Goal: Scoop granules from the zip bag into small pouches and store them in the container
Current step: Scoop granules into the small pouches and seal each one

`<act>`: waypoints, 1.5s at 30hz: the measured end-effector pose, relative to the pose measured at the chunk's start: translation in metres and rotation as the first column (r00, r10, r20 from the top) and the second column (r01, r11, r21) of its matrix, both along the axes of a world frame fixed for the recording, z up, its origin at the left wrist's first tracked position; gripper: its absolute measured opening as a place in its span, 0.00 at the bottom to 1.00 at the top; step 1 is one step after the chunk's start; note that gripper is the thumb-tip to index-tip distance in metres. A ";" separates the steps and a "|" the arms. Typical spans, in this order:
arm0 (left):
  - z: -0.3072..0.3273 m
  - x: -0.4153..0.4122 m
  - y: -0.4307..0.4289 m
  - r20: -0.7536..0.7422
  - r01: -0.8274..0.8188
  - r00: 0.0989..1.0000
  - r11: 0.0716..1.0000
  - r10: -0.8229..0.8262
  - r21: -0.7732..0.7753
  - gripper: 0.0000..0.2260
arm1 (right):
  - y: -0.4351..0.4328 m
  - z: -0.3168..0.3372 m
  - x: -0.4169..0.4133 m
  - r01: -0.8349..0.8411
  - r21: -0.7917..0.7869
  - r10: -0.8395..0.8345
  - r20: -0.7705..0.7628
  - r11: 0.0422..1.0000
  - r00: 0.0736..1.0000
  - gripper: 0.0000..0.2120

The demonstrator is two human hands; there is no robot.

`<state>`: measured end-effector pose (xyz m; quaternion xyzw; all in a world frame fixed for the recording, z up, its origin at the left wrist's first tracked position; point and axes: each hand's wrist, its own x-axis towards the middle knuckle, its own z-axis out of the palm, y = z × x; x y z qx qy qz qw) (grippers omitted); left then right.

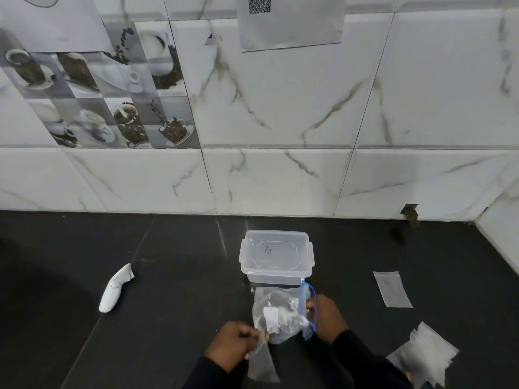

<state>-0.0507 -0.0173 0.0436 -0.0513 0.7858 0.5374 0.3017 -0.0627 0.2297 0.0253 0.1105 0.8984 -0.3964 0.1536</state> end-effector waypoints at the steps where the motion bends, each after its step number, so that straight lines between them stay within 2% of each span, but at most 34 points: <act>1: 0.004 -0.002 0.000 -0.022 -0.033 0.999 0.999 0.034 0.039 0.12 | 0.001 -0.005 0.001 0.017 -0.017 -0.017 0.017 1.000 1.000 0.23; 2: 0.009 -0.005 0.002 -0.044 -0.053 0.997 0.995 0.057 0.082 0.13 | 0.002 -0.007 0.003 0.029 -0.028 -0.028 0.041 0.999 0.999 0.21; 4: 0.017 -0.011 0.006 -0.086 -0.059 0.994 0.989 0.071 0.132 0.10 | 0.008 -0.024 0.006 0.110 -0.059 -0.105 0.080 0.992 0.991 0.09; 5: 0.022 -0.013 0.008 -0.099 -0.053 0.993 0.988 0.067 0.142 0.11 | 0.019 -0.052 0.002 0.191 -0.122 -0.174 0.137 0.974 0.975 0.08; 6: 0.024 -0.015 0.010 -0.104 -0.051 0.992 0.988 0.066 0.145 0.11 | 0.035 -0.090 -0.003 0.226 -0.175 -0.199 0.156 0.958 0.967 0.12; 8: 0.027 -0.017 0.012 -0.101 -0.058 0.992 0.986 0.074 0.153 0.12 | 0.045 -0.105 -0.009 0.254 -0.230 -0.214 0.186 0.939 0.959 0.17; 12: 0.033 -0.016 0.016 -0.008 -0.115 0.992 0.952 0.122 0.284 0.12 | 0.015 -0.009 0.002 0.346 -0.345 -0.253 0.287 0.872 0.924 0.13; 14: 0.037 -0.015 0.018 0.061 -0.161 0.987 0.915 0.149 0.371 0.11 | 0.015 -0.003 0.001 0.337 -0.352 -0.232 0.307 0.873 0.923 0.13; 18: 0.041 -0.014 0.020 0.059 -0.164 0.987 0.911 0.152 0.379 0.12 | 0.013 0.003 0.002 0.401 -0.327 -0.297 0.324 0.856 0.898 0.08; 21: 0.045 -0.012 0.021 0.068 -0.161 0.987 0.906 0.146 0.392 0.12 | 0.012 0.004 0.000 0.437 -0.287 -0.348 0.313 0.852 0.884 0.13; 25: 0.042 -0.014 0.014 0.037 -0.150 0.989 0.937 0.146 0.314 0.12 | 0.015 0.001 -0.001 0.442 -0.281 -0.358 0.303 0.852 0.883 0.14; 30: 0.028 -0.013 0.009 -0.020 -0.106 0.994 0.987 0.109 0.118 0.13 | 0.018 0.007 0.002 0.460 -0.370 -0.365 0.301 0.807 0.881 0.16; 33: 0.021 -0.011 0.010 -0.038 -0.091 0.995 0.995 0.093 0.044 0.10 | 0.019 0.016 0.004 0.305 -0.235 -0.259 0.207 0.923 0.944 0.07; 34: 0.019 -0.010 0.011 -0.045 -0.086 0.995 0.996 0.087 0.023 0.09 | 0.023 0.015 0.000 0.293 -0.174 -0.280 0.096 0.940 0.955 0.05; 36: 0.016 -0.007 0.013 -0.077 -0.091 0.993 0.996 0.089 -0.024 0.06 | 0.034 0.010 -0.008 0.293 -0.181 -0.297 0.005 0.939 0.955 0.05; 39: 0.011 -0.003 0.012 -0.169 -0.113 0.981 0.989 0.096 -0.096 0.04 | 0.044 0.010 -0.002 0.302 -0.076 -0.296 0.084 0.950 0.952 0.06; 42: 0.015 -0.001 0.013 -0.262 -0.110 0.962 0.985 0.073 -0.130 0.06 | 0.055 0.020 0.006 0.367 -0.097 -0.357 0.108 0.925 0.928 0.09; 45: 0.026 0.000 0.017 -0.365 -0.083 0.931 0.987 0.027 -0.140 0.08 | 0.073 0.031 0.020 0.405 -0.036 -0.403 0.055 0.914 0.914 0.11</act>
